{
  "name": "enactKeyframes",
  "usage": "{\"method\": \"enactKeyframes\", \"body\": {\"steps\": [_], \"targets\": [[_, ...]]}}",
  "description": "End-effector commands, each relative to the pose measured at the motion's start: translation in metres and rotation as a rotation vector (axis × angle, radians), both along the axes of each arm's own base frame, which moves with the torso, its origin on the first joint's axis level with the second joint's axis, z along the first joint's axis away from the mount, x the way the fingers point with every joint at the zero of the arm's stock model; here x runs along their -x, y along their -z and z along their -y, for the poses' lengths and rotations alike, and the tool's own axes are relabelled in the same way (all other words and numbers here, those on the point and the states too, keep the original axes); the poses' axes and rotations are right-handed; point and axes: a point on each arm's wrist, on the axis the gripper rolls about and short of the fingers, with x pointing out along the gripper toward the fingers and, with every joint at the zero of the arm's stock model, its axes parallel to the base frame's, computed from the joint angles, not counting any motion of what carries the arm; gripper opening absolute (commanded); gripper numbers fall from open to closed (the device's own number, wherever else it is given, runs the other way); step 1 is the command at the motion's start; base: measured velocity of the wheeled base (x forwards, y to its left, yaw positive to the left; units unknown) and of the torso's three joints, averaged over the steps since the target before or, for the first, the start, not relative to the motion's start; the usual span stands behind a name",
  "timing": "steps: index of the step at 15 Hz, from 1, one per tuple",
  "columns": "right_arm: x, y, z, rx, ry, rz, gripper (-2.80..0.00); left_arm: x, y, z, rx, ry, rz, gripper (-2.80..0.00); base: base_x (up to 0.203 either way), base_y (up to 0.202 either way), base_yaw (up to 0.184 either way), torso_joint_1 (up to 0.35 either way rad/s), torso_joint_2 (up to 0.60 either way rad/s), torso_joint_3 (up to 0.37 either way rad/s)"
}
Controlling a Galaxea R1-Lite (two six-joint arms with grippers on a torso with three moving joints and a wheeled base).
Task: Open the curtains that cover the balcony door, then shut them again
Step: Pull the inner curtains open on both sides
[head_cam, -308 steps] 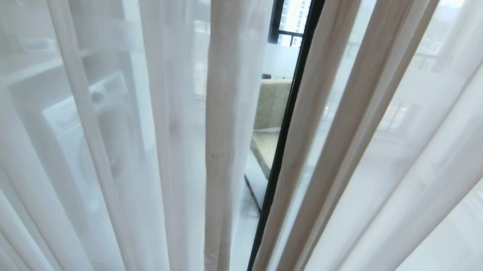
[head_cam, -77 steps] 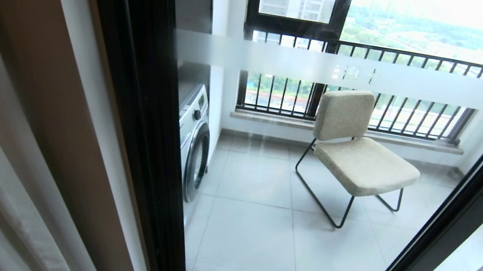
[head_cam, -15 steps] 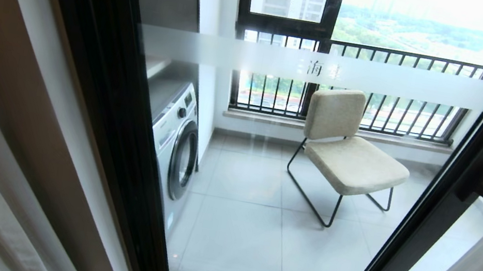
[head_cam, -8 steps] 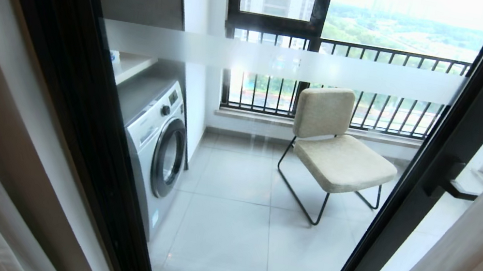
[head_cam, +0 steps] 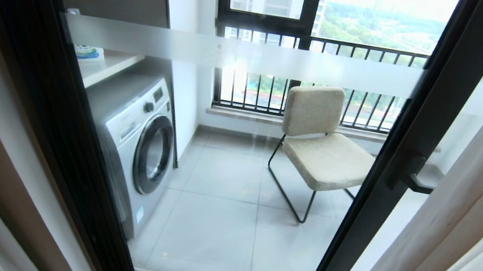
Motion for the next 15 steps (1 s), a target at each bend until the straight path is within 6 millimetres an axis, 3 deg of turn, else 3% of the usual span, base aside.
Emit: {"method": "enactKeyframes", "body": {"steps": [1,6,15], "targets": [[0.0,0.0,0.0,0.001,-0.001,0.0,-2.8,0.0,0.0,0.0,0.001,-0.001,0.0,-2.8,0.0,-0.192,0.005,0.0,0.0,0.002],[0.0,0.0,0.0,0.001,-0.001,0.0,-2.8,0.0,0.0,0.0,0.001,-0.001,0.0,-2.8,0.0,-0.151,0.001,0.002,0.0,0.003],[0.0,0.0,0.0,0.001,-0.001,0.0,-2.8,0.0,0.0,0.0,0.001,-0.001,0.0,-2.8,0.0,0.0,0.0,0.0,0.0,0.0]]}}
